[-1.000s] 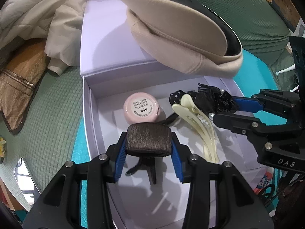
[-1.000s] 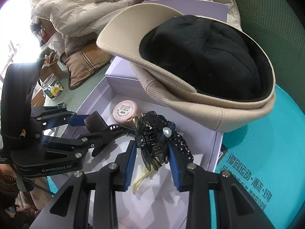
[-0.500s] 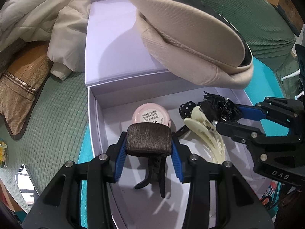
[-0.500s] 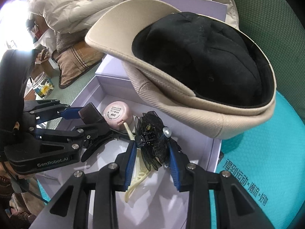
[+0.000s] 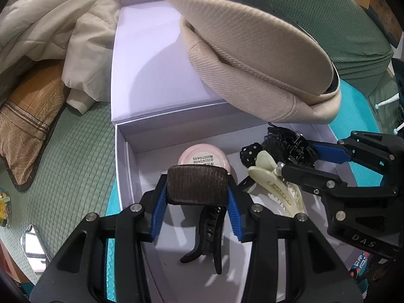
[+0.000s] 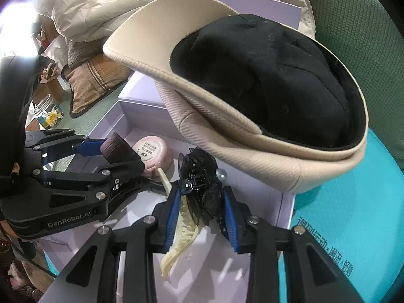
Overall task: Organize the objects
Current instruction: 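Lower the flower clip into the box with the right tool while the left holds the hair tie, then open both tools releasing the hair tie and flower clip in the box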
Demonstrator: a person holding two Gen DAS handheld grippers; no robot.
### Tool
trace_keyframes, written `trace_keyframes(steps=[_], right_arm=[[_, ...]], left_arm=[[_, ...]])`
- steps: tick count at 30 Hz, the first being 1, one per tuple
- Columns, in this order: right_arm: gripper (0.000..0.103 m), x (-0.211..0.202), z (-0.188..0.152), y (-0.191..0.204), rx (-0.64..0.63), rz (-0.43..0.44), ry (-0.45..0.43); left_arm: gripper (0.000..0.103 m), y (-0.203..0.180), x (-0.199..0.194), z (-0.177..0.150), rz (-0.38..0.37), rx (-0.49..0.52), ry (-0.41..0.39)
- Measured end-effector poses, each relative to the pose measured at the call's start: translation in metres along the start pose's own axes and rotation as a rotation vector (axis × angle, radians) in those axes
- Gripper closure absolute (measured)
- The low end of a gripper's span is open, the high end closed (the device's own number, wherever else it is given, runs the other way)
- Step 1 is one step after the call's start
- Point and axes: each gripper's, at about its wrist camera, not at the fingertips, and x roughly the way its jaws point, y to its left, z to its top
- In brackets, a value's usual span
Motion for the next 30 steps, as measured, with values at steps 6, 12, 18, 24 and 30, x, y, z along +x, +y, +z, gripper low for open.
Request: trace_keyframes(steps=[6, 12, 18, 24, 30], right_arm=[[0.07, 0.003, -0.001, -0.002, 0.004, -0.012, 0.003], [0.069, 0.001, -0.003, 0.0, -0.014, -0.022, 0.0], [0.068, -0.002, -0.004, 0.0, -0.014, -0.037, -0.007], [0.062, -0.009, -0.006, 0.002, -0.022, -0.043, -0.018], [0.061, -0.02, -0.008, 0.003, -0.017, -0.043, -0.032]], left_arm=[[0.062, -0.006, 0.004, 0.0, 0.017, 0.016, 0.011], [0.051, -0.013, 0.007, -0.001, 0.022, 0.026, 0.022], [0.044, -0.021, 0.008, -0.002, 0.038, 0.03, 0.021], [0.041, -0.026, 0.004, -0.002, 0.043, 0.019, 0.011], [0.04, -0.035, -0.002, -0.004, 0.039, 0.021, -0.003]])
